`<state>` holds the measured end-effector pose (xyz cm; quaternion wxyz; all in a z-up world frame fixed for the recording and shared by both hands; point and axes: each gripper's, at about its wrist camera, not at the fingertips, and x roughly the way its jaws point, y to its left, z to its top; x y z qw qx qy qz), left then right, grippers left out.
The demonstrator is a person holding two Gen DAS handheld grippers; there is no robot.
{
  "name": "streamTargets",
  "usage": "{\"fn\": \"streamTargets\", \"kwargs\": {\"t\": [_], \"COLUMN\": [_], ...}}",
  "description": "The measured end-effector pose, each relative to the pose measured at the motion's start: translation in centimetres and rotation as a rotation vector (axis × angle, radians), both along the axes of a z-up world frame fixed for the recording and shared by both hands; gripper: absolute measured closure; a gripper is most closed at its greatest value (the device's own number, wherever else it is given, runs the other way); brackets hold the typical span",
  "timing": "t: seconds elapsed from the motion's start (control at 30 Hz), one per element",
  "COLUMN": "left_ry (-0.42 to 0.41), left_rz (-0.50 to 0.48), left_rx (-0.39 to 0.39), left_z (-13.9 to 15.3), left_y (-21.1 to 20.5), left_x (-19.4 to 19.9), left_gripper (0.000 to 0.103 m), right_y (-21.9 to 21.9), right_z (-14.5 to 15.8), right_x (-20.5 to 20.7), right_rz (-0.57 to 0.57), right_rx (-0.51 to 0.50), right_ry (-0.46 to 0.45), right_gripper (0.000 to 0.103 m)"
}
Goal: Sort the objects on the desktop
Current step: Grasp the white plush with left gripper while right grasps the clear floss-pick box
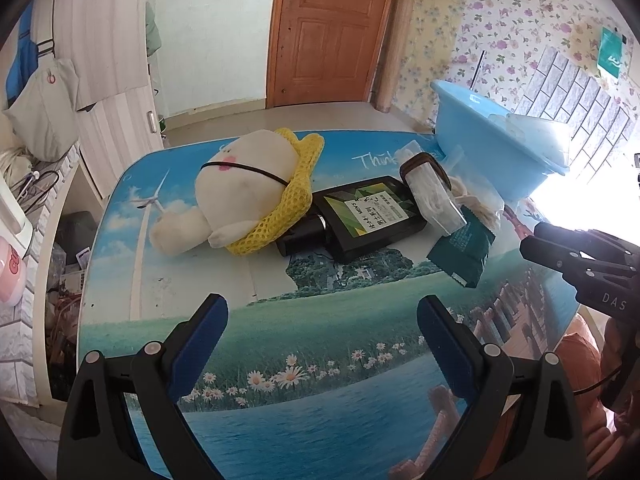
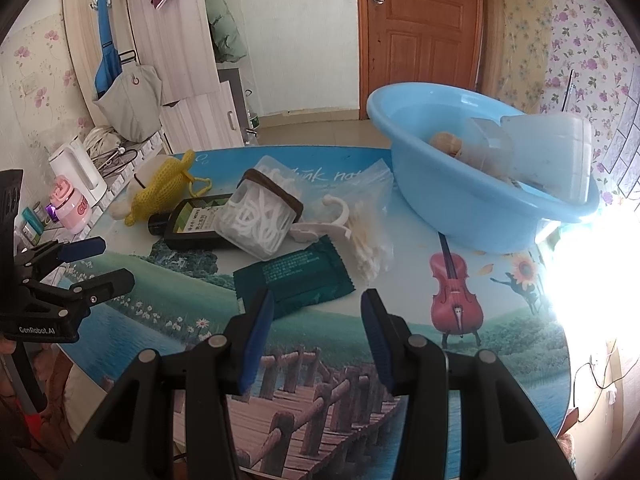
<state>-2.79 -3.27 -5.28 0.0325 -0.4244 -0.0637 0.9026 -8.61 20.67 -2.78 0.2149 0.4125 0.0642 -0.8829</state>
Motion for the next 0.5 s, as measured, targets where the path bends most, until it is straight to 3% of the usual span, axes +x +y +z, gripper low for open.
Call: {"fn": "streamTargets", "kwargs": {"t": [0.5], "left_ry": [0.004], "left_rz": [0.004], "left_rx": [-0.008], "left_z": [0.14], "left_y": [0.1], "left_x": [0.2], "left_gripper": [0.007], "right_y": [0.24], "right_z": [0.08], "right_x": [0.2], "right_rz": [-0.003], "right_rx": [-0.008], "right_ry": [0.005], "right_gripper": [0.058]}}
